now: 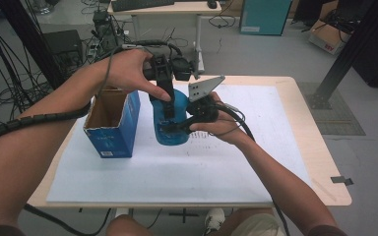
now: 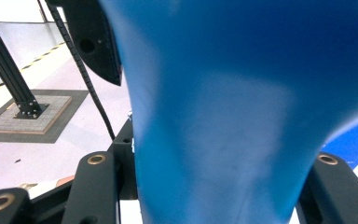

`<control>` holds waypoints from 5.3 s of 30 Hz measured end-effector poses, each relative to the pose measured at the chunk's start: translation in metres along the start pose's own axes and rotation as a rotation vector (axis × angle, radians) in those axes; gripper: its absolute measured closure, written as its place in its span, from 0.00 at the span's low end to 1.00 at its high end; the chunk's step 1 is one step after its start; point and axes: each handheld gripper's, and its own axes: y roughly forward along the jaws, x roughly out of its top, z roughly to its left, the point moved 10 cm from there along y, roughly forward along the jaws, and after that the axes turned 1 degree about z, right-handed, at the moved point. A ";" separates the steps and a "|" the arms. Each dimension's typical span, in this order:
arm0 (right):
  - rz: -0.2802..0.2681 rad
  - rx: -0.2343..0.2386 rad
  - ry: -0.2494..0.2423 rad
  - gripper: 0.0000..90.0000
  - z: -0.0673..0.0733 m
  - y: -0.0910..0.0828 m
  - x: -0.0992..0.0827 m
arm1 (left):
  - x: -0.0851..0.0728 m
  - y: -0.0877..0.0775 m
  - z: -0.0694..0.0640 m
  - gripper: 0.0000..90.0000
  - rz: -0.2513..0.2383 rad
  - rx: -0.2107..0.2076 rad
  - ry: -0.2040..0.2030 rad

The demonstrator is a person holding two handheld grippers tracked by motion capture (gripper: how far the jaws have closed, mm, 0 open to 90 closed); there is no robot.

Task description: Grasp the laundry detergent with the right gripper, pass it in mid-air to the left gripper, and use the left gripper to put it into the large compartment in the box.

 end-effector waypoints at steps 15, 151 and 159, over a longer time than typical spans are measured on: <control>-0.006 0.012 0.053 0.49 0.006 0.003 0.000 | -0.008 -0.002 0.006 0.40 0.083 0.009 0.090; 0.017 0.049 0.027 0.46 0.007 0.009 -0.005 | -0.012 0.003 0.004 0.41 0.119 -0.020 0.069; -0.002 0.014 0.077 0.37 0.003 0.007 -0.004 | -0.014 0.001 0.005 0.41 0.111 -0.020 0.056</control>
